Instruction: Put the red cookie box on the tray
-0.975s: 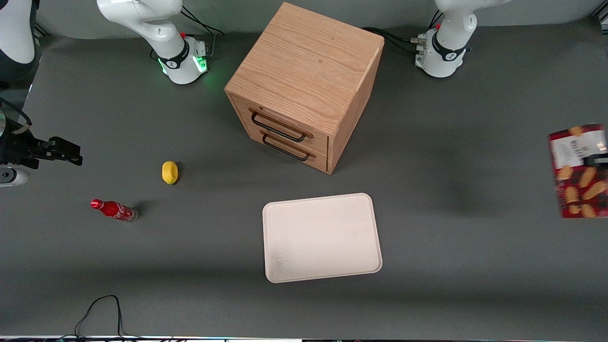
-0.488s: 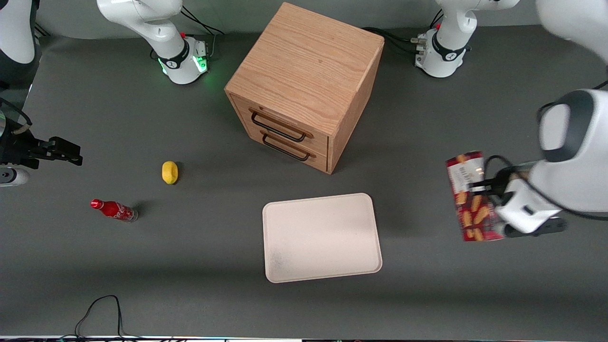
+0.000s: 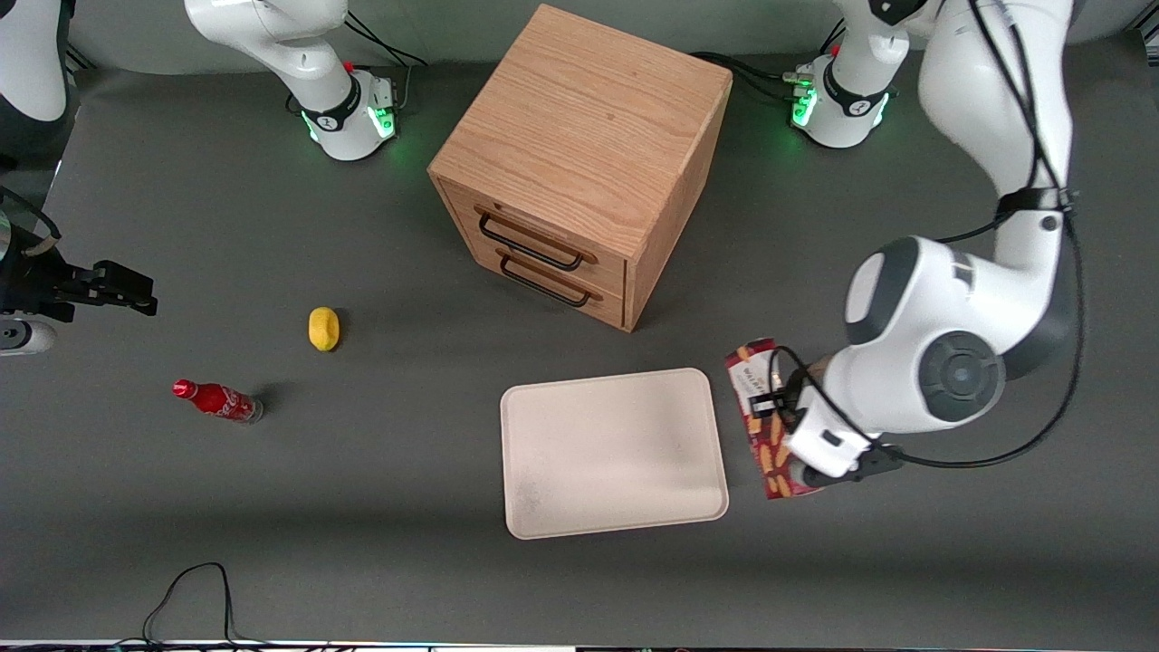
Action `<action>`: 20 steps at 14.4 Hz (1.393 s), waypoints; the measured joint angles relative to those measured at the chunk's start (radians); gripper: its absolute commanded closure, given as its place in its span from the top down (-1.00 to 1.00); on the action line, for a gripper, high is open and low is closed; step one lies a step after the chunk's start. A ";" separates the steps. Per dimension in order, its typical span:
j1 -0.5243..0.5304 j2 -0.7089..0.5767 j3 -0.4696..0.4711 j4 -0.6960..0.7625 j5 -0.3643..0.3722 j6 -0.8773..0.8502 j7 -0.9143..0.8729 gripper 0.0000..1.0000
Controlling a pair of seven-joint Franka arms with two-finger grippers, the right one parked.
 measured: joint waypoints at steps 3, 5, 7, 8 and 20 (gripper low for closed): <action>-0.060 0.053 0.001 0.006 0.013 0.078 -0.009 -1.00; -0.087 0.091 0.001 0.007 0.029 0.122 -0.010 -1.00; -0.101 0.125 0.001 0.000 0.046 0.168 -0.016 -1.00; -0.104 0.138 0.001 -0.012 0.049 0.203 -0.020 -1.00; -0.106 0.171 0.012 -0.077 0.085 0.309 -0.056 -1.00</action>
